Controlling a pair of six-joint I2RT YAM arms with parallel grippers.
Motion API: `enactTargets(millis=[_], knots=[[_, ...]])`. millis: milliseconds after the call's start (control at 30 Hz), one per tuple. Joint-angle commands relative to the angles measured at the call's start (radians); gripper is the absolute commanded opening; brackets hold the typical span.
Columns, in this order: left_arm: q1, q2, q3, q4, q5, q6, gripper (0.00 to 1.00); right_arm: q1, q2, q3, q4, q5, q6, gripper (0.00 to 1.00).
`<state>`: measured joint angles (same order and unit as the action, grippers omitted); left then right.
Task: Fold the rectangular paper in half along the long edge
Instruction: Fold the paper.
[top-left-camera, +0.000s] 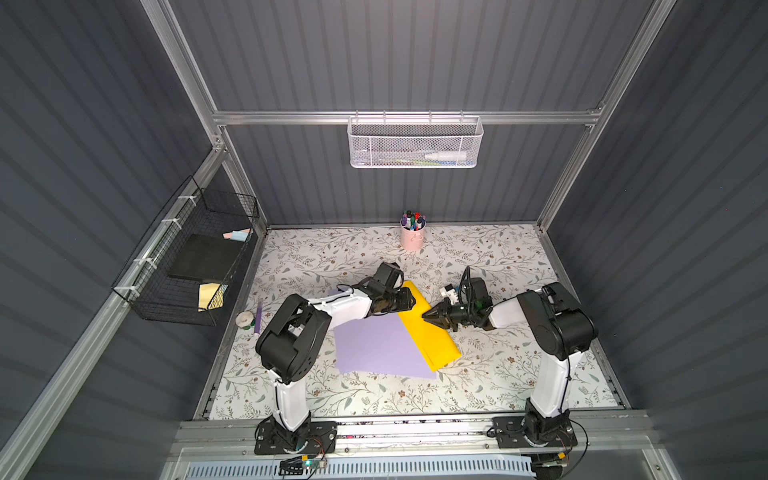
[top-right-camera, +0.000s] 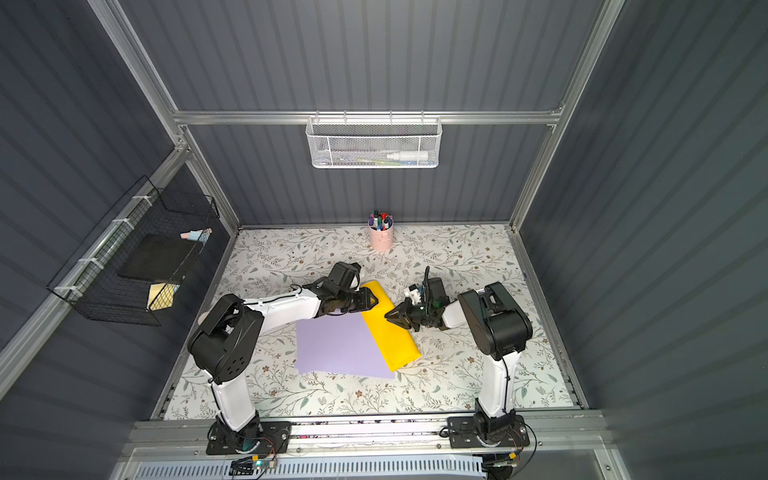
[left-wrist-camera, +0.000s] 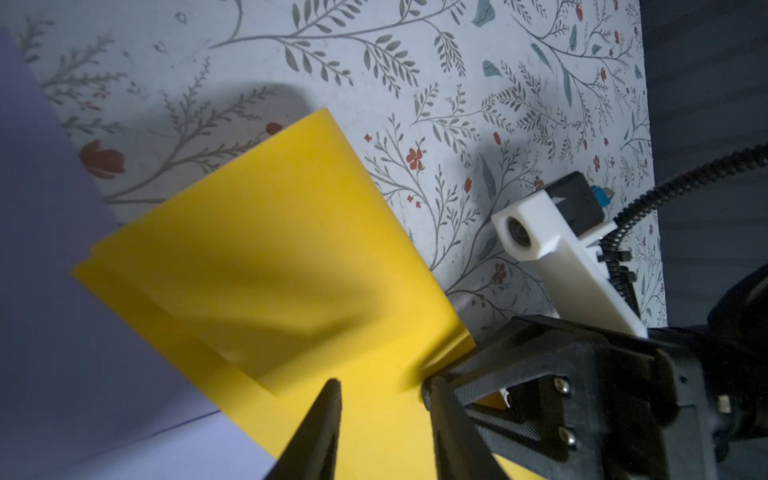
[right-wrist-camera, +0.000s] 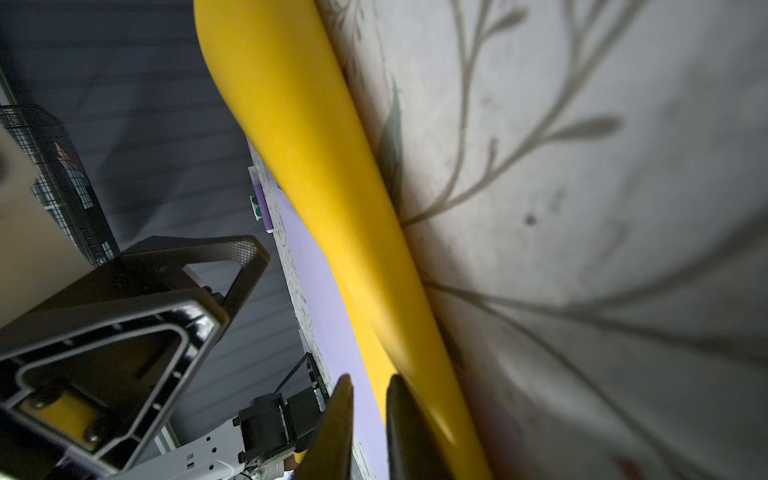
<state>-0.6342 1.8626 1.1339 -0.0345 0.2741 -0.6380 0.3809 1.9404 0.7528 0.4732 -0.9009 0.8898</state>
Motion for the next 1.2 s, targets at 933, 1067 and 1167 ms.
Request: enactTargets(millis=[933, 1067, 1167], knots=[[-0.011, 0.085, -0.045, -0.059, 0.014, 0.013, 0.12, -0.043, -0.235, 0.188, -0.494, 0.082, -0.200, 0.33], [-0.011, 0.081, -0.048, -0.055, 0.018, 0.016, 0.12, -0.074, -0.226, 0.254, -0.680, 0.160, -0.309, 0.44], [-0.011, 0.078, -0.052, -0.056, 0.020, 0.018, 0.12, -0.074, -0.188, 0.264, -0.710, 0.162, -0.345, 0.47]])
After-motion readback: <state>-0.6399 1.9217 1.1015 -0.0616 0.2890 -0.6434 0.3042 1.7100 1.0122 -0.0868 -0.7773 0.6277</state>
